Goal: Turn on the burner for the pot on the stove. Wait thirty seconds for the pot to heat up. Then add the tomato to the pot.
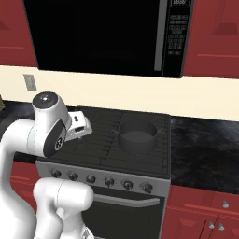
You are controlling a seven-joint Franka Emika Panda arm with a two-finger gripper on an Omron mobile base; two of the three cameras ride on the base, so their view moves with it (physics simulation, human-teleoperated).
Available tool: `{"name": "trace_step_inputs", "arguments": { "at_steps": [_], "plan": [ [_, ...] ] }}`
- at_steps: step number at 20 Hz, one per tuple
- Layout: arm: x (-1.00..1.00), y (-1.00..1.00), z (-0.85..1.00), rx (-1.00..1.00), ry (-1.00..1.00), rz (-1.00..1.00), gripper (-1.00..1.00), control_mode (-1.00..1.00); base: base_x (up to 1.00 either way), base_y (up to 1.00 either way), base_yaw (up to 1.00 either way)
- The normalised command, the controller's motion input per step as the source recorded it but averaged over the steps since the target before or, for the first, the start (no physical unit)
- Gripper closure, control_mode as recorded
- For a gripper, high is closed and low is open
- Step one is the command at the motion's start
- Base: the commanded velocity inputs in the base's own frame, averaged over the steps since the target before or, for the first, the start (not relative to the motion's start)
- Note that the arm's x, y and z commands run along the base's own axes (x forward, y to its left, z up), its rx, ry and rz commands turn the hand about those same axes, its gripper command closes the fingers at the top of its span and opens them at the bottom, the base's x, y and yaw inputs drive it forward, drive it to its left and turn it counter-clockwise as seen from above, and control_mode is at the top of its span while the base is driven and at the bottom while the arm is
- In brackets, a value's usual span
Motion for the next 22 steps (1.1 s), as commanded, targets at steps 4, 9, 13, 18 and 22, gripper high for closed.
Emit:
{"name": "trace_step_inputs", "arguments": {
  "at_steps": [4, 9, 13, 18, 22],
  "plan": [
    [0.00, 0.00, 0.00, 0.00, 0.00, 0.00, -1.00, -1.00, 0.00, 0.00, 0.00],
    [0.00, 0.00, 0.00, 0.00, 0.00, 0.00, -1.00, -1.00, 0.00, 0.00, 0.00],
    [0.00, 0.00, 0.00, 0.00, 0.00, 0.00, -1.00, -1.00, 0.00, 0.00, 0.00],
    [0.00, 0.00, 0.00, 0.00, 0.00, 0.00, -1.00, -1.00, 0.00, 0.00, 0.00],
    [0.00, 0.00, 0.00, 0.00, 0.00, 0.00, -1.00, -1.00, 0.00, 0.00, 0.00]
  ]
}}
